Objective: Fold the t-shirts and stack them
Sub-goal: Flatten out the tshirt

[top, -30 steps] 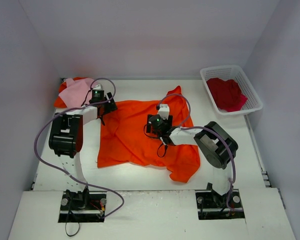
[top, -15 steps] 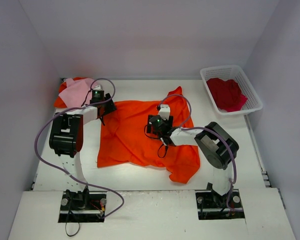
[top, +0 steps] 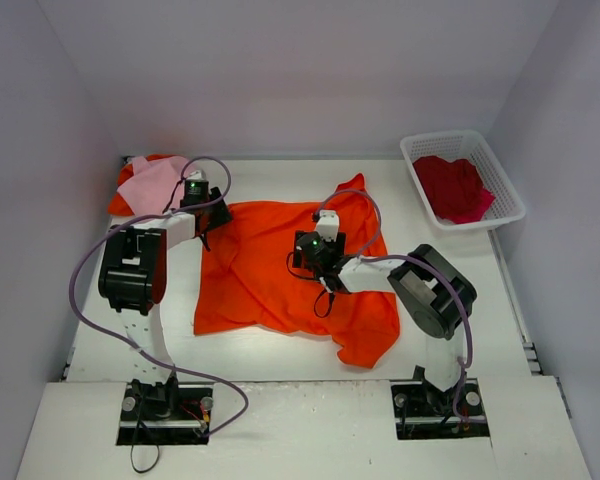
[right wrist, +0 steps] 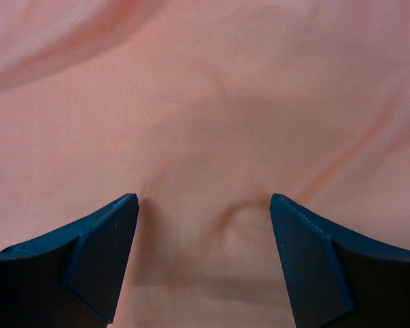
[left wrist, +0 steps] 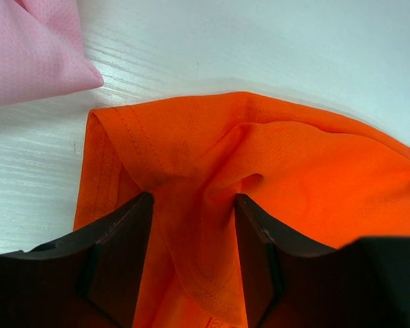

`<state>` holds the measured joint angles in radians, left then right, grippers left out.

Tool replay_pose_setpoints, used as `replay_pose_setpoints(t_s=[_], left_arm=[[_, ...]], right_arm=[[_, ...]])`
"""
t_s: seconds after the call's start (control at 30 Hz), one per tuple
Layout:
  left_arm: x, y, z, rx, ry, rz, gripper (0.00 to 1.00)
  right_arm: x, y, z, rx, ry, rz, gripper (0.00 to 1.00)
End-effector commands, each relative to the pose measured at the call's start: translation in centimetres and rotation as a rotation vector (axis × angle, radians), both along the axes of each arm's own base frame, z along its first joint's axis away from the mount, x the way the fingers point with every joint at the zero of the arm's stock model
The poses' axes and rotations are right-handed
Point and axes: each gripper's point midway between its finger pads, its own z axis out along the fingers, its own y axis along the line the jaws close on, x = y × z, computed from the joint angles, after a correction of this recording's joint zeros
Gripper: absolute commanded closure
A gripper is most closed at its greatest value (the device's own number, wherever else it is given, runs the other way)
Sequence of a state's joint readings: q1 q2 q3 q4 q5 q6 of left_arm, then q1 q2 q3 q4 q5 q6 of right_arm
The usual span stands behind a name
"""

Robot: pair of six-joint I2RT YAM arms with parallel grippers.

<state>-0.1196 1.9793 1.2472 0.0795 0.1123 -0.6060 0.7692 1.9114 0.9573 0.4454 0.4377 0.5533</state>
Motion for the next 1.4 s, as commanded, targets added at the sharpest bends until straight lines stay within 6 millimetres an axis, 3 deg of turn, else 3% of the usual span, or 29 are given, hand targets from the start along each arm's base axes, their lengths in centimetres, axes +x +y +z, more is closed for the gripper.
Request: replay_pose_setpoints(t_s=[0.0, 0.37, 0.47, 0.67, 0.9, 1.03, 1.17, 1.27, 1.3, 1.37], left_arm=[[1.6, -0.4, 4.3, -0.021, -0.112, -0.003, 0.54], [1.2, -0.6, 5.6, -0.025, -0.118, -0.012, 0.82], [1.2, -0.7, 6.3, -0.027, -0.124, -0.014, 0.85], [0.8, -0.5, 8.7, 0.03, -0.129, -0.03, 0.88], [1.7, -0.2, 14.2, 0.099, -0.187, -0.052, 0.87], [2.1, -0.2, 15.4, 0.118, -0.196, -0.071, 0.88], [2.0, -0.2, 14.4, 0.121, -0.168, -0.069, 0.88], [1.5, 0.0, 12.5, 0.111, -0.126, -0.046, 0.85], [1.4, 0.0, 11.6, 0.108, -0.106, -0.039, 0.7], [1.1, 0.3, 10.1, 0.101, -0.057, -0.006, 0.53]], right_arm=[[-6.4, -2.2, -7.0, -0.108, 0.281, 0.034, 0.26], [-6.5, -1.5, -7.5, -0.104, 0.289, 0.046, 0.27], [-6.6, -1.4, -7.4, -0.103, 0.285, 0.046, 0.27], [-6.8, -1.6, -7.2, -0.103, 0.283, 0.042, 0.27], [-7.2, -1.7, -7.2, -0.102, 0.285, 0.04, 0.28], [-7.3, -1.6, -7.1, -0.1, 0.282, 0.044, 0.28], [-7.4, -1.6, -7.0, -0.099, 0.281, 0.045, 0.28], [-7.5, -1.5, -7.0, -0.099, 0.281, 0.047, 0.28], [-7.5, -1.6, -7.0, -0.1, 0.282, 0.047, 0.28], [-7.6, -1.6, -6.9, -0.1, 0.281, 0.049, 0.28]])
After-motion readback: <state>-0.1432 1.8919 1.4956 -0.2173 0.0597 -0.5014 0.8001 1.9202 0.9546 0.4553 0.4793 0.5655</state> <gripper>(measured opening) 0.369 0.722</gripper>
